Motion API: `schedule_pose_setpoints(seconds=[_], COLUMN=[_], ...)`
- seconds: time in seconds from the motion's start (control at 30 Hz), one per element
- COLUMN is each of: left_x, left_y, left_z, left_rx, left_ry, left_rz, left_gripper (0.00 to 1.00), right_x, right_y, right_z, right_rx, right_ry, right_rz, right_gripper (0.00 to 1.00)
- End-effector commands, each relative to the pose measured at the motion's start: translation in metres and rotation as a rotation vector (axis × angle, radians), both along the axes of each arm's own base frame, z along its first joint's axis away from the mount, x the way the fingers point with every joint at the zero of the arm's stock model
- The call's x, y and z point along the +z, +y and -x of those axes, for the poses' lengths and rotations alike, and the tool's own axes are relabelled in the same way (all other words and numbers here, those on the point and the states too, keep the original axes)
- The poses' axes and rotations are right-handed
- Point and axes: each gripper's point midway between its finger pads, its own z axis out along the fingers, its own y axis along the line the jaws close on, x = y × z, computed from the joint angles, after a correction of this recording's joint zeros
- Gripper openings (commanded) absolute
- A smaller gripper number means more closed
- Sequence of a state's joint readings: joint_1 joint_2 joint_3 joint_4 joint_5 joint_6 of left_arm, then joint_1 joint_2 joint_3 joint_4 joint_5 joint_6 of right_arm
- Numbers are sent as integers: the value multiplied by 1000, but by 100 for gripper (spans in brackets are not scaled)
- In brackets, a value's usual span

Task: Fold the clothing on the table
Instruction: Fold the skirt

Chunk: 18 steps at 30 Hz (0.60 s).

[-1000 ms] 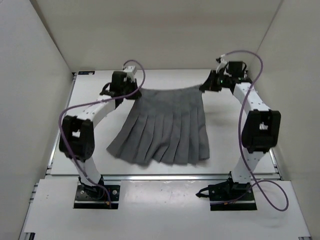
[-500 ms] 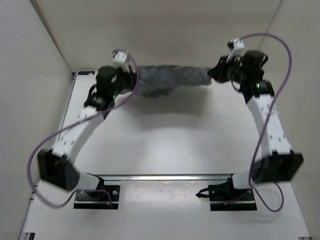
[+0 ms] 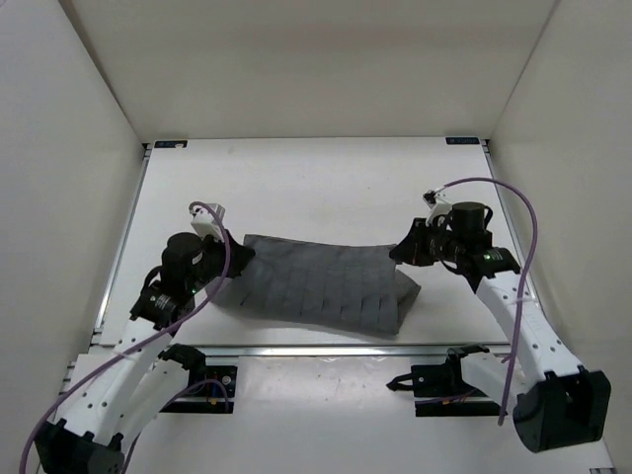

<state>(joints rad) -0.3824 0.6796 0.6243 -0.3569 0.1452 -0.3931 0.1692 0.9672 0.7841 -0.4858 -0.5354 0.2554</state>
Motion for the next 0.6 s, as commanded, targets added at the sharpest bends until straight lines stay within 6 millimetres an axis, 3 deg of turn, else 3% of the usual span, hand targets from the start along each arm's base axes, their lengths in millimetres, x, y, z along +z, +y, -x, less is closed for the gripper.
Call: schedule_pose_setpoints(seconds=[0.0,0.17,0.2,0.33,0.47,0.57], left_x=[-36,-79,-79,-112,-138,-146], left_y=[15,10,10,17,23,28], left_z=[-16,-28,-31,-34,-33,-39], left_rx=[114,137,136,155,196,230], left_ry=[132,207,210,336,416,428], left_rz=[43,-5,-7,-77,-125,-118], left_gripper=[0,0,0,0,0,0], right_x=[-11,-37,-45,-67,-79,-94], right_y=[3,19,22,26,32,33], right_z=[-32,-52,-49,-52,-51,-51], right_rx=[7,63,70,83,119,125], right_ry=[-24,45,80,122,157,184], right_rz=[-56,-55,-62,-72,-68,-48], right_gripper=[0,0,0,0,0,0])
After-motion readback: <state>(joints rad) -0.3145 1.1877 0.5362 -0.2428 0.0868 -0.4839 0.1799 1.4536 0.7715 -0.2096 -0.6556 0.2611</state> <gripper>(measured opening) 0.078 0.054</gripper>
